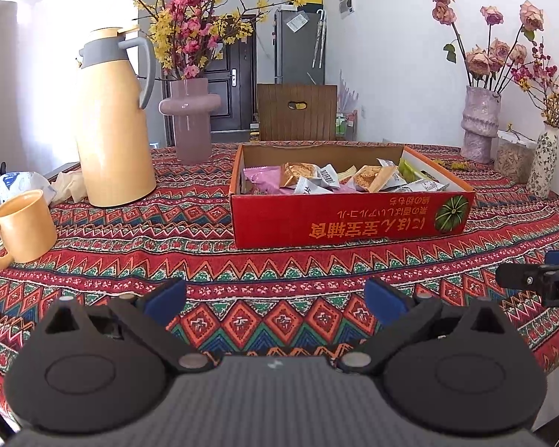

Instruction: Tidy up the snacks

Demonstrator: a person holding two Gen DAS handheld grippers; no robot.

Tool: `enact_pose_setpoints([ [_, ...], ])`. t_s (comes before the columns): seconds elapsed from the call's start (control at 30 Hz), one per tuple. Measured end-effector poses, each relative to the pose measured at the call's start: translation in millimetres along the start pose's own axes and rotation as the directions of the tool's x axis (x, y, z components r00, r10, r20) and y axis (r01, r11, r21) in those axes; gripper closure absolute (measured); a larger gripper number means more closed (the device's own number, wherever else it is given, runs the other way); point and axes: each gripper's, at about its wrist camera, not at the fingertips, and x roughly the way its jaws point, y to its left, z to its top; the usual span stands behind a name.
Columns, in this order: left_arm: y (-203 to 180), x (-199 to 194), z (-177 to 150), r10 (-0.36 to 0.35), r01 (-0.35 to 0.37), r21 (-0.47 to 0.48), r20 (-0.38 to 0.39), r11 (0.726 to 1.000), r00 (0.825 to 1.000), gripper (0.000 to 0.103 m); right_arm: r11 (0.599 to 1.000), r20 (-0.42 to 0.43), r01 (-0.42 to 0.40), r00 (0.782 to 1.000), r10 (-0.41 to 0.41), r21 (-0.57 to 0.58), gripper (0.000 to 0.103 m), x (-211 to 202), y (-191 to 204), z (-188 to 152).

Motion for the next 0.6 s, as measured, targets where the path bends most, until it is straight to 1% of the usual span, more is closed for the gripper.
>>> enact_pose_setpoints([
  [0.6, -3.8, 1.8, -4.2, -0.011, 0.011, 0.011, -0.016, 1.0, 1.0, 0.0, 1.0, -0.011, 0.002, 1.0, -0.002, 0.001, 0.0, 2.9, -1.1, -0.7],
])
